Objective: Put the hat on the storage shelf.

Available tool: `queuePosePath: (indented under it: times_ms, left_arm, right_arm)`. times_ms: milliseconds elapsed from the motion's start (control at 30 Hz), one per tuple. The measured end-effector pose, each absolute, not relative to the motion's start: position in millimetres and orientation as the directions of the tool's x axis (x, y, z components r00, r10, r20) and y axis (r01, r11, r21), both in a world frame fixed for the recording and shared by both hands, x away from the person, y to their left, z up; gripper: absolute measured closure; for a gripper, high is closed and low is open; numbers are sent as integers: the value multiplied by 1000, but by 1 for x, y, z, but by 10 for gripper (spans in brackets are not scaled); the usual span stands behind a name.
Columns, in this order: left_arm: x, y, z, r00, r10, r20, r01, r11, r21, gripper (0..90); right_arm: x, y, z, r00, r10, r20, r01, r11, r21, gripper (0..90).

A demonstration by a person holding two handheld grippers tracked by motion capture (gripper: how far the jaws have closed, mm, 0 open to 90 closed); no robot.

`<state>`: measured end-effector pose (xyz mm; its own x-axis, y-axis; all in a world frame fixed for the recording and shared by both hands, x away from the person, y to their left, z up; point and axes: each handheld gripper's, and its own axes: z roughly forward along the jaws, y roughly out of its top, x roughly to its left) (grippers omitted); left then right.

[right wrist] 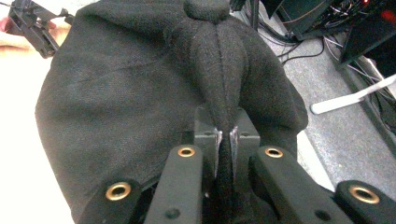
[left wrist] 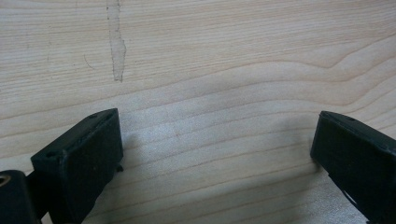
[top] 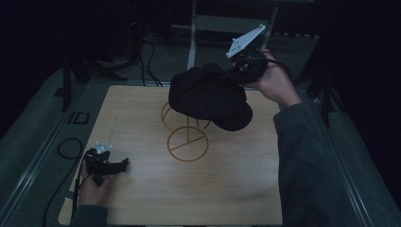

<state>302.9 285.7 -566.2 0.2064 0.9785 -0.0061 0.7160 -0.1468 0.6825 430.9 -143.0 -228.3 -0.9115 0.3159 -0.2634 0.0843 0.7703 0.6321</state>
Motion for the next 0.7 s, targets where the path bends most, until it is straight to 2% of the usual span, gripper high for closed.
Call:
queuePosePath:
  times_ms: [700]
  left_arm:
    - [303,286,-566,207,978,-5,716,-148,682,21]
  right_arm:
    - [433,-113,-236,-921,280,-270,64,794,604,843]
